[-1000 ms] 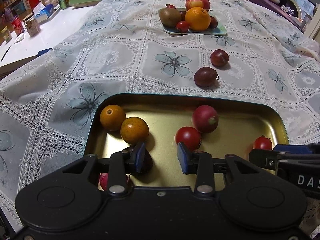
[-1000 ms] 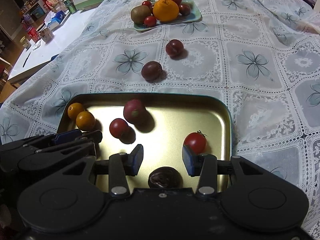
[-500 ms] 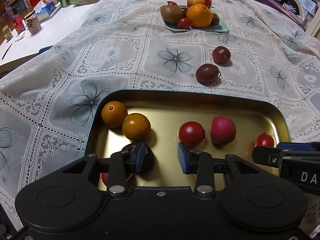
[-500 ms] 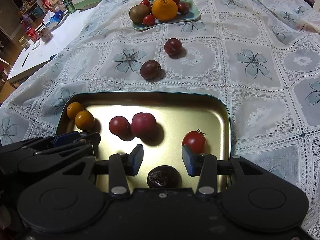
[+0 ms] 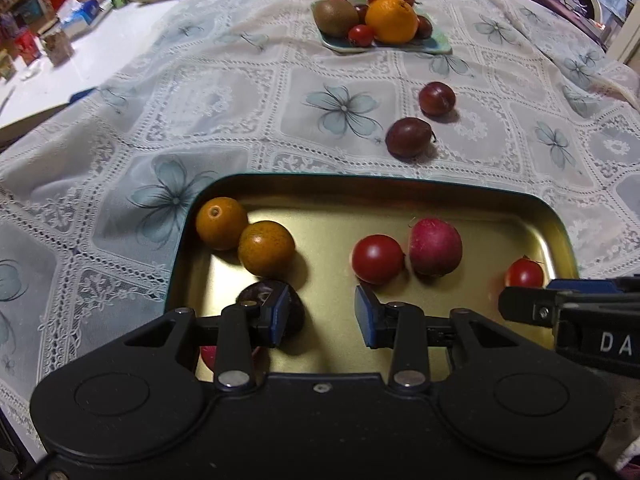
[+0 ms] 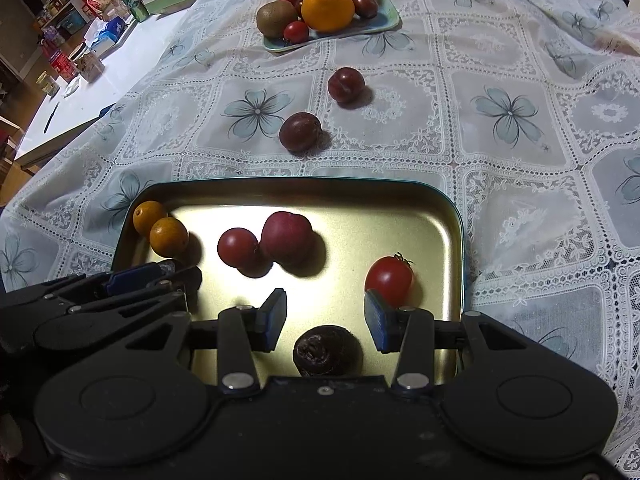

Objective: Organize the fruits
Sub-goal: 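Move the right tool to a dark red plum and grasp it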

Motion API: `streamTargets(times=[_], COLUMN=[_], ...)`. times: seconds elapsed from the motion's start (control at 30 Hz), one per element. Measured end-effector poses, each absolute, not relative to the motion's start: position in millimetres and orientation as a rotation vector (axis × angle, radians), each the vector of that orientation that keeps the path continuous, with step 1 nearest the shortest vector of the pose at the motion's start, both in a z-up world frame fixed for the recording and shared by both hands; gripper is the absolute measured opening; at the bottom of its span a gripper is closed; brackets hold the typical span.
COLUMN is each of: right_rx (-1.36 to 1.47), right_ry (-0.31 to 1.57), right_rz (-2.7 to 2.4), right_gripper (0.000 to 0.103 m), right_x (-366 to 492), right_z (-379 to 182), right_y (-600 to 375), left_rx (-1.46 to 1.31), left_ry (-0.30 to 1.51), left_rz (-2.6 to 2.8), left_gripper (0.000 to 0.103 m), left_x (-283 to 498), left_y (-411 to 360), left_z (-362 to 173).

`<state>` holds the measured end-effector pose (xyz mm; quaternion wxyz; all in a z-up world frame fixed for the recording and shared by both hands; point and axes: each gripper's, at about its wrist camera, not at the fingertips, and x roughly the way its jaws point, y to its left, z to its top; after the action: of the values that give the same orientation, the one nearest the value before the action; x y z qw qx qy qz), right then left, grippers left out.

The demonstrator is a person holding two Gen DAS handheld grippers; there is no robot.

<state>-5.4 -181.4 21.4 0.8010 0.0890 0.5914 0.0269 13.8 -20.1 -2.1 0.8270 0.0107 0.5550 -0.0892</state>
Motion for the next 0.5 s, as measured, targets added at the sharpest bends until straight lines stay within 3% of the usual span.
streamTargets(times=[0.5], right_rx=[0.216], right_ry=[1.235], right_rz=[-0.051], right_gripper=[0.045], right_x=[78], right_z=[22], right_y=[-210], left_rx=[0.047], left_ry=[1.156], left_rz=[-0.170], left_gripper=[0.046], left_x=[82], left_y=[-17], left_z=[21])
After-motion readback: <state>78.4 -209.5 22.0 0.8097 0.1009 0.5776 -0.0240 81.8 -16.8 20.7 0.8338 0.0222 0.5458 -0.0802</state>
